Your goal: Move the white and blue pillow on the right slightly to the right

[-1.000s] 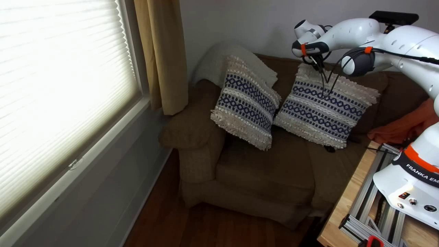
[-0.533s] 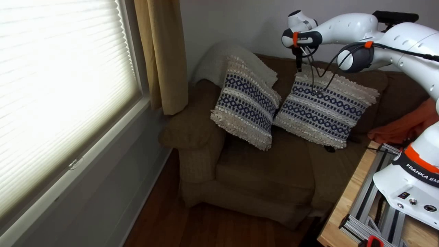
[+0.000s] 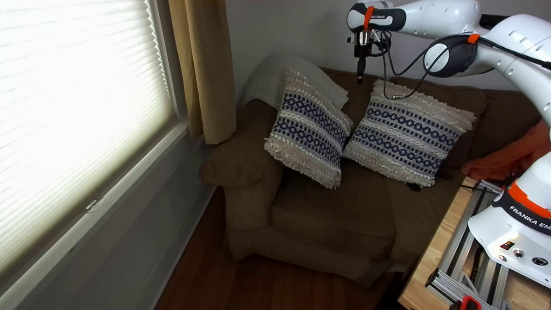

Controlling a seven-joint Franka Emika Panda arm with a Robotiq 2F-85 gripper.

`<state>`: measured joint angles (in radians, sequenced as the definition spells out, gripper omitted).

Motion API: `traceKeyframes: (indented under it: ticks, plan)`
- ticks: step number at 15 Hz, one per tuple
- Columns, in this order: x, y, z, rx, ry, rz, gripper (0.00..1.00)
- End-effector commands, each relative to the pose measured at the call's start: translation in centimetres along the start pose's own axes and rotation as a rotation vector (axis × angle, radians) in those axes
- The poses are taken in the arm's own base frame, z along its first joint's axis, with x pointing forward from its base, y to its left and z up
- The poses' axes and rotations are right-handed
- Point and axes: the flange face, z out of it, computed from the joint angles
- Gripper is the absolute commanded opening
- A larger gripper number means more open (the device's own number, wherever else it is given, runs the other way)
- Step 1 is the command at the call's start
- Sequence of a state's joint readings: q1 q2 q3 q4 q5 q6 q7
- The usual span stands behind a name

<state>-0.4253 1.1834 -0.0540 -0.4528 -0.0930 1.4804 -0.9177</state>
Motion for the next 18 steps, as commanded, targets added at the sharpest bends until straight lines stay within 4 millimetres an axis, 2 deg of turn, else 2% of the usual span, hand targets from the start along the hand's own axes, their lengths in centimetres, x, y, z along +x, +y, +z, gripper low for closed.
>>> traceKeyframes:
  ticks: [1,4,9,13,18]
  plan:
    - [-1.4,-1.8,-2.9,0.161,0.053,0.085,1.00]
    - [-1.9,-2.4,-5.0,0.225,0.102,0.202,1.00]
    - [-3.1,-1.6,-7.8,0.244,0.182,0.443,1.00]
    - [-4.3,-0.6,-9.6,0.198,0.203,0.652,1.00]
    - [-4.5,0.2,-11.4,0.093,0.227,0.861,1.00]
